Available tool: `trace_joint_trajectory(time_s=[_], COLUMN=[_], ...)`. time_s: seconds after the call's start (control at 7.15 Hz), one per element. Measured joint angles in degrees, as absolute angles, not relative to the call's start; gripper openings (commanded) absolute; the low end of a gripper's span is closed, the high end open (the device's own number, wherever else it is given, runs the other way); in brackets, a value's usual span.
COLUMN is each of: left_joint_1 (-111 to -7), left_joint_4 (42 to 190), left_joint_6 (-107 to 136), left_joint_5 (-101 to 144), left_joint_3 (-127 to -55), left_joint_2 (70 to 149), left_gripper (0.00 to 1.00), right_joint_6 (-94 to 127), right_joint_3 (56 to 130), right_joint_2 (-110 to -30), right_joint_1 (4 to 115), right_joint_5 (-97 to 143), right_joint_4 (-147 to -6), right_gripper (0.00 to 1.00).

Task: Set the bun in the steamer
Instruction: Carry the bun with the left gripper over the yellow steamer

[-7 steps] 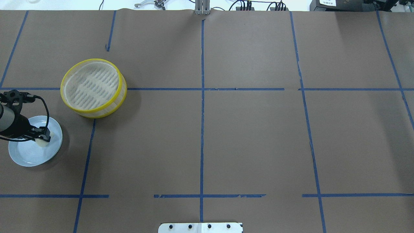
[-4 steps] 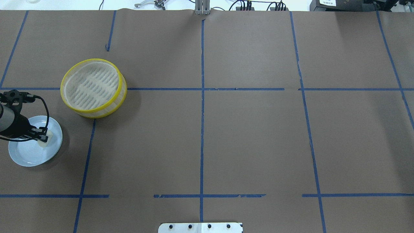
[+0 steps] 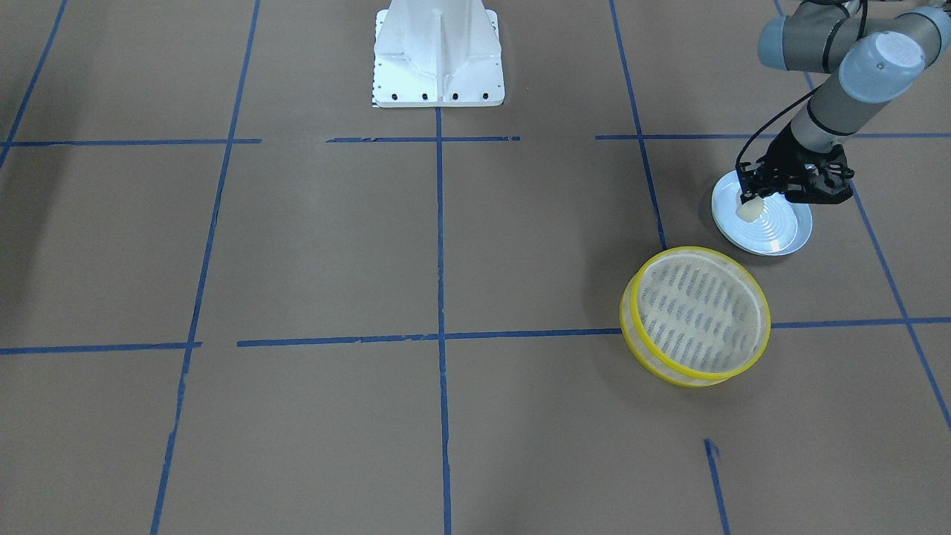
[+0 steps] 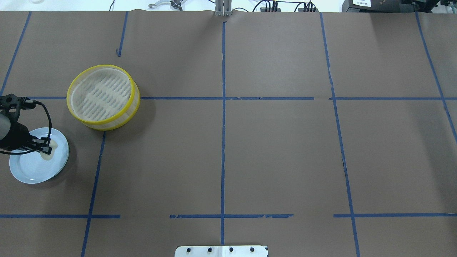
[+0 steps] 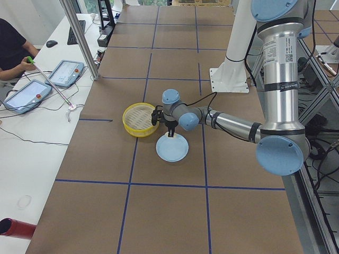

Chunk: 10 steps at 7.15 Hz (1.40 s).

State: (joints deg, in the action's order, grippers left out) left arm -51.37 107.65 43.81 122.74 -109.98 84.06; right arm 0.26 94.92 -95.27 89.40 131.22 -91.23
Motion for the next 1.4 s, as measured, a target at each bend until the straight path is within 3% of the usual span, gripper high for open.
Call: trace_joint_trajectory(time_s=[0.28,0.56,0.98,1.4], left_joint_1=[-59.38,-62.06,-60.07,-56.19], left_joint_4=[86.29,72.67,71.55,83.88], left_joint_6=[31.3,26.15,26.85,32.81], left_joint_5=[122.4,122.26,125.98,126.73], left_joint_3=[-113.87,-113.17,-101.57,-91.28], left_joint_2=[93.29,104.06,116.58,118.29], left_gripper=[0.2,0.2,0.2,0.21], right_joint_6=[0.26,0.26,0.26,0.26], right_joint_3=[94.92,94.92,94.92,94.92], right_joint_2=[-95.28,-95.27,-95.27,-95.27], right_joint_1=[89.39,89.4,89.4,89.41], right_joint_5=[131.22,131.22,131.22,131.22], right_joint_4=[-91.23,-91.23,-91.23,-91.23], right_gripper=[1.0,1.0,1.0,1.0])
